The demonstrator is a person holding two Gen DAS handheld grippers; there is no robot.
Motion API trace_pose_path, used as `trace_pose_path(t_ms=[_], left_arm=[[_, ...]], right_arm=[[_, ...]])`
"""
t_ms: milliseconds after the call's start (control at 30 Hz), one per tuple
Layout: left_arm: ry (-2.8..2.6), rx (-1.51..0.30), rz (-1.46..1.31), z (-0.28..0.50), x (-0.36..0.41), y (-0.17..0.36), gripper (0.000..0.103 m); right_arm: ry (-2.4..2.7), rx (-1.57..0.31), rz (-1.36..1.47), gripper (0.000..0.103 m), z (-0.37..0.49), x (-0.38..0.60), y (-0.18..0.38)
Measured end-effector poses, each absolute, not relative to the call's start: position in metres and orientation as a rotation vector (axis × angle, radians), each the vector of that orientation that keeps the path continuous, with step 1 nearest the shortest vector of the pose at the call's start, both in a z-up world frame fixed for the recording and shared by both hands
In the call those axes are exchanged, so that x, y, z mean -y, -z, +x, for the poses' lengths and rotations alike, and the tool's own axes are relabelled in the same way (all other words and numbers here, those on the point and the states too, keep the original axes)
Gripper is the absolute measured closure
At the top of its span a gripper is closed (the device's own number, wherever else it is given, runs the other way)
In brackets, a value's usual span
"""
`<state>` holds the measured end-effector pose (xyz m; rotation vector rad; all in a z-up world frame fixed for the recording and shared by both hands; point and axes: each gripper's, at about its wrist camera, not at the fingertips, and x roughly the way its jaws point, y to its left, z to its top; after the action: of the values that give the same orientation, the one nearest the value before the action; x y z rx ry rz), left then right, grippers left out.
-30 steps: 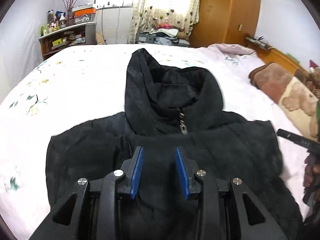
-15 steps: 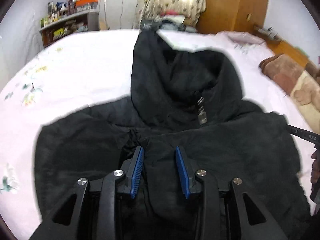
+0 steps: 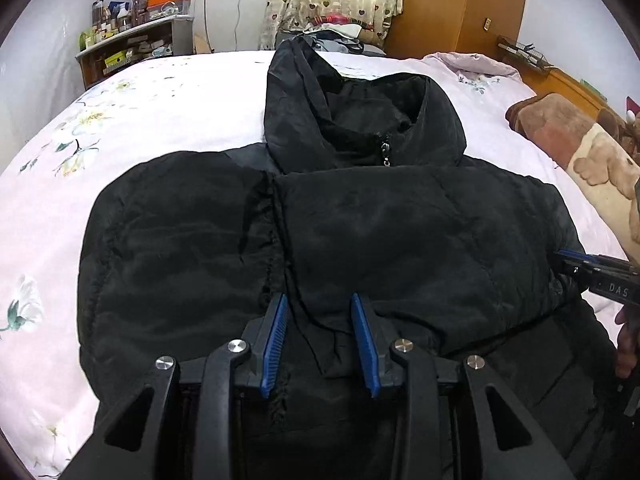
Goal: Fold large clothes
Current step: 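Move both tools to the jacket hem, fingers open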
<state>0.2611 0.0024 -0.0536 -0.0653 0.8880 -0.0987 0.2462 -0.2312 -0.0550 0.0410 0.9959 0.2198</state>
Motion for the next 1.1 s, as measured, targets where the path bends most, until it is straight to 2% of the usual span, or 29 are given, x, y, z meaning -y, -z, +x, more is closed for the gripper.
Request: trace_pose_path(t_ms=[267, 400, 600, 1100], left_arm=[[0.095, -0.895, -0.135, 0.225, -0.008, 0.015, 0.066], [0.086, -0.859, -0.143, 0.194, -0.007, -0.009, 0.059], [0.061, -0.814, -0.146, 0.165, -0.007, -0.031, 0.055], [0.063, -0.790, -0.140, 0.162, -0.009, -0.044, 0.051]], right_arm=[[-0.232, -0.952, 0.091, 0.070, 0.203, 0.228, 0.014], [-0.260, -0.919, 0.123, 0.067, 0.176, 0.224, -0.005], [-0.288, -0.901, 0.138, 0.065, 0.141, 0.215, -0.019], [-0.352, -0.872, 0.101, 0.058, 0.133, 0.188, -0.035]])
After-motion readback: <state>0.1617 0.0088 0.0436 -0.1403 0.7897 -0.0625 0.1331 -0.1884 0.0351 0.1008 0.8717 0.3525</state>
